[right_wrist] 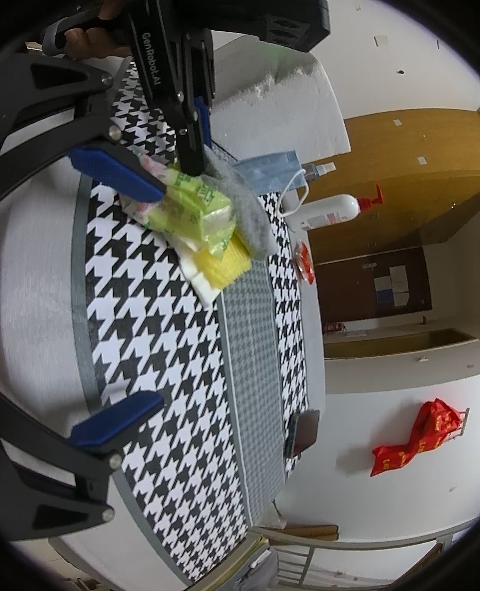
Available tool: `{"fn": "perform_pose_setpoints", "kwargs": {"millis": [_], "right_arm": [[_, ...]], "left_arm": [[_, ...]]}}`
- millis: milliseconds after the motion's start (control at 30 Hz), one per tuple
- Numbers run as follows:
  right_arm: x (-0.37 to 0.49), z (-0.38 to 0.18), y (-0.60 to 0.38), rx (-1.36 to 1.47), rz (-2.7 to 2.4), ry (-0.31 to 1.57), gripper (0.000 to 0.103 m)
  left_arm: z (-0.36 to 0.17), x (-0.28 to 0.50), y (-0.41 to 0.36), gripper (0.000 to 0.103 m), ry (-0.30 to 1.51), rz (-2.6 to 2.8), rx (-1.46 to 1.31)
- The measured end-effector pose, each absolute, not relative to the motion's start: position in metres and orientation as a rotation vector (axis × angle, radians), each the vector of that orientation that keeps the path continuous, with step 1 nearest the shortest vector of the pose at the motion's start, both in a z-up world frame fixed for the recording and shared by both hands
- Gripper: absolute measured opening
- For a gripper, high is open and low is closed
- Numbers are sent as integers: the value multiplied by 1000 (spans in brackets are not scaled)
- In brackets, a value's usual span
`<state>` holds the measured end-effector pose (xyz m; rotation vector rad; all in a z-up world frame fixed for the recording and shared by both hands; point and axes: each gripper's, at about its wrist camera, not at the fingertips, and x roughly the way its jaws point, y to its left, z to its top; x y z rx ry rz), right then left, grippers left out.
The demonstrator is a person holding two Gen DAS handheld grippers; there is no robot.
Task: Organize soft objects
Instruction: 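Close the left gripper on the grey sock while the right gripper approaches the green bag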
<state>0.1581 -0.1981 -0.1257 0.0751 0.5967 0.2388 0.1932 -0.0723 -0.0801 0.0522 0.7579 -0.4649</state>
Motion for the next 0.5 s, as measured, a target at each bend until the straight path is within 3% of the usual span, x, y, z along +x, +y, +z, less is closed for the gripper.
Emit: {"fn": "perform_pose_setpoints", "kwargs": {"millis": [500], "right_arm": [[155, -120, -172, 51, 300, 590, 103]], "left_arm": [[-73, 184, -54, 21, 726, -443, 39]]}}
